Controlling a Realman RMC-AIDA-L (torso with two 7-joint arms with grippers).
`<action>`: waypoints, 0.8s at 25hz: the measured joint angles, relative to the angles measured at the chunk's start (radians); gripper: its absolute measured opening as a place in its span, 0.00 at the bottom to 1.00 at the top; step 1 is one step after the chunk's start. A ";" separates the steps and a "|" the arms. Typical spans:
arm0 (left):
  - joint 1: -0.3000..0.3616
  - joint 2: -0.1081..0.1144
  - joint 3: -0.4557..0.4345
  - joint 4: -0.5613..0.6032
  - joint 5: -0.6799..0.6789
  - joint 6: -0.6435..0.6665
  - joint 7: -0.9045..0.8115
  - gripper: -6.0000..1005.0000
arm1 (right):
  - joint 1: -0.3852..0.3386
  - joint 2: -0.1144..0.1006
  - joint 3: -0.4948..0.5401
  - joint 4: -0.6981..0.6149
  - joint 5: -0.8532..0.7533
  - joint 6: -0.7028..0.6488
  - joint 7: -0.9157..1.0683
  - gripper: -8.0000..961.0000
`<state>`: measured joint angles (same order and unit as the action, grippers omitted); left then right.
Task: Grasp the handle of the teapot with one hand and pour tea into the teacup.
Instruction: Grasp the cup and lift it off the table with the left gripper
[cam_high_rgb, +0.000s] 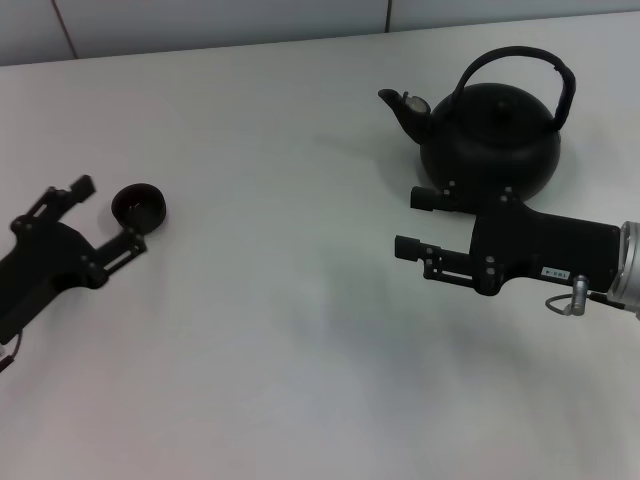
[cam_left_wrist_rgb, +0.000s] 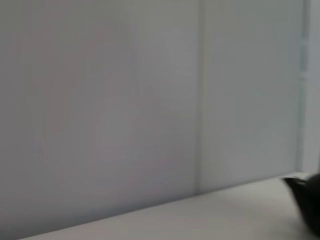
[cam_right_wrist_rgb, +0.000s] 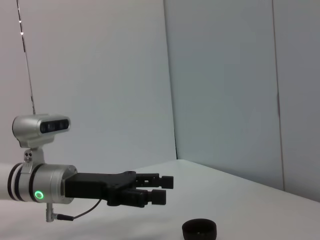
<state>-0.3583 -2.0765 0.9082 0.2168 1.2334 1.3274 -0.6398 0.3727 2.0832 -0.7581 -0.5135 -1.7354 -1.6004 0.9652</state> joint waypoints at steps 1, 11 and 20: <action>0.000 0.000 -0.001 -0.015 -0.025 -0.006 0.013 0.86 | 0.000 0.000 0.000 0.000 0.000 0.000 0.000 0.65; 0.004 0.003 0.003 -0.062 -0.104 -0.127 0.052 0.86 | 0.015 0.000 0.000 0.000 0.010 0.001 -0.001 0.65; -0.027 0.003 0.035 -0.054 -0.097 -0.233 0.061 0.86 | 0.021 0.001 0.000 -0.003 0.019 0.001 -0.002 0.65</action>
<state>-0.3849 -2.0732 0.9433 0.1629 1.1368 1.0949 -0.5787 0.3934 2.0846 -0.7577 -0.5166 -1.7162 -1.5998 0.9633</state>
